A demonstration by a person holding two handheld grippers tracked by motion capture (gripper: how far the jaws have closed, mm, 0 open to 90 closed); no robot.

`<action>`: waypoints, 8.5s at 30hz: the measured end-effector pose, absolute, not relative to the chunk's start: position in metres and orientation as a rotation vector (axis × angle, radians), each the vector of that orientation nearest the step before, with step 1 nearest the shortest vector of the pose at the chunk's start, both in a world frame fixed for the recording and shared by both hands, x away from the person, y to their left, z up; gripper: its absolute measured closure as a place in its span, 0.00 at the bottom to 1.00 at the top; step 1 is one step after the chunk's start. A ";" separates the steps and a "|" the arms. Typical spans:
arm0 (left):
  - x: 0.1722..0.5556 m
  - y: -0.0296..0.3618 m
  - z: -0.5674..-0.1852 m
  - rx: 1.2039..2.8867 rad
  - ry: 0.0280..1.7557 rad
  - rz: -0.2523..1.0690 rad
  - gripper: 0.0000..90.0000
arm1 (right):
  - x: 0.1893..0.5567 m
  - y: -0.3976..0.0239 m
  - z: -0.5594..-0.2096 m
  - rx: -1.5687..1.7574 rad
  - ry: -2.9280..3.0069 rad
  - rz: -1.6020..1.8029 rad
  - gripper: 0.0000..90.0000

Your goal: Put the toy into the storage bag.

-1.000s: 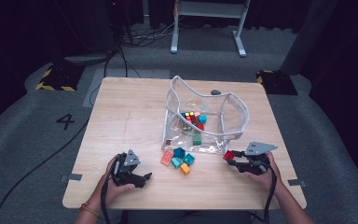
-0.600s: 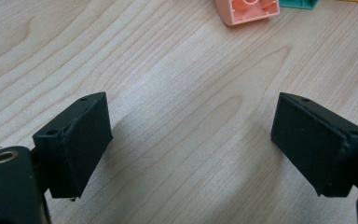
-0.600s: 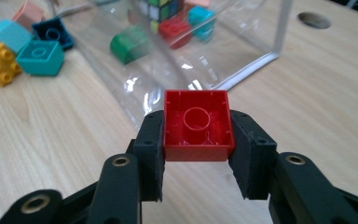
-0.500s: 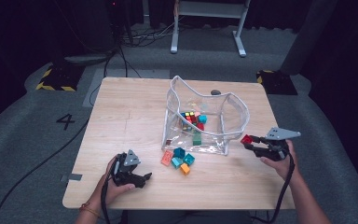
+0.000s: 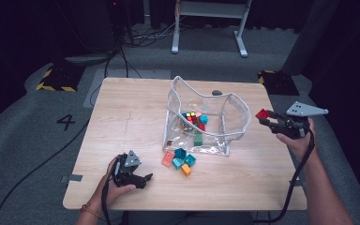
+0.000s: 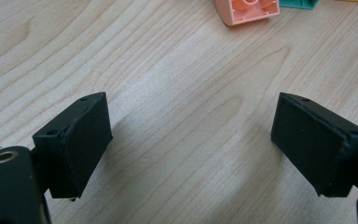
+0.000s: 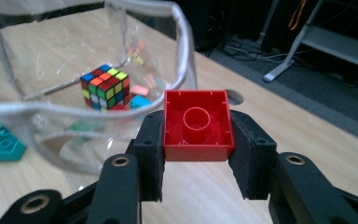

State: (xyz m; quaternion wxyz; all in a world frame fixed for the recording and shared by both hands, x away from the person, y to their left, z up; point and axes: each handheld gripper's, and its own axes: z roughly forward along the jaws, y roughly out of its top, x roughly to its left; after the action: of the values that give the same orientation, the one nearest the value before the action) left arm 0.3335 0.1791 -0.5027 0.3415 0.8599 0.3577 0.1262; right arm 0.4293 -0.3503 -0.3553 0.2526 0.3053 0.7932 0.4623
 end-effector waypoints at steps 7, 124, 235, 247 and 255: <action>0.334 0.179 -0.503 2.238 0.929 0.328 0.14 | 0.441 -0.342 -0.327 0.788 2.140 1.278 0.66; 0.333 0.178 -0.503 2.234 0.941 0.326 0.13 | 0.362 -0.244 -0.429 0.501 2.531 1.257 0.41; 0.333 0.179 -0.503 2.238 0.929 0.332 0.13 | 0.416 -0.316 -0.310 0.717 2.205 1.228 0.66; 0.334 0.179 -0.503 2.238 0.929 0.333 0.13 | 0.443 -0.263 -0.297 0.577 2.374 1.144 0.66; 0.334 0.179 -0.503 2.241 0.928 0.333 0.13 | 0.459 -0.230 -0.303 0.474 2.499 1.064 0.66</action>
State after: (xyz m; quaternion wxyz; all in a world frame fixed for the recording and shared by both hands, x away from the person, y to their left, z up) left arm 0.3336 0.1789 -0.5025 0.3401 0.8608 0.3564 0.1278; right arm 0.4592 -0.2297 -0.3033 0.1909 0.1686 0.8897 0.3789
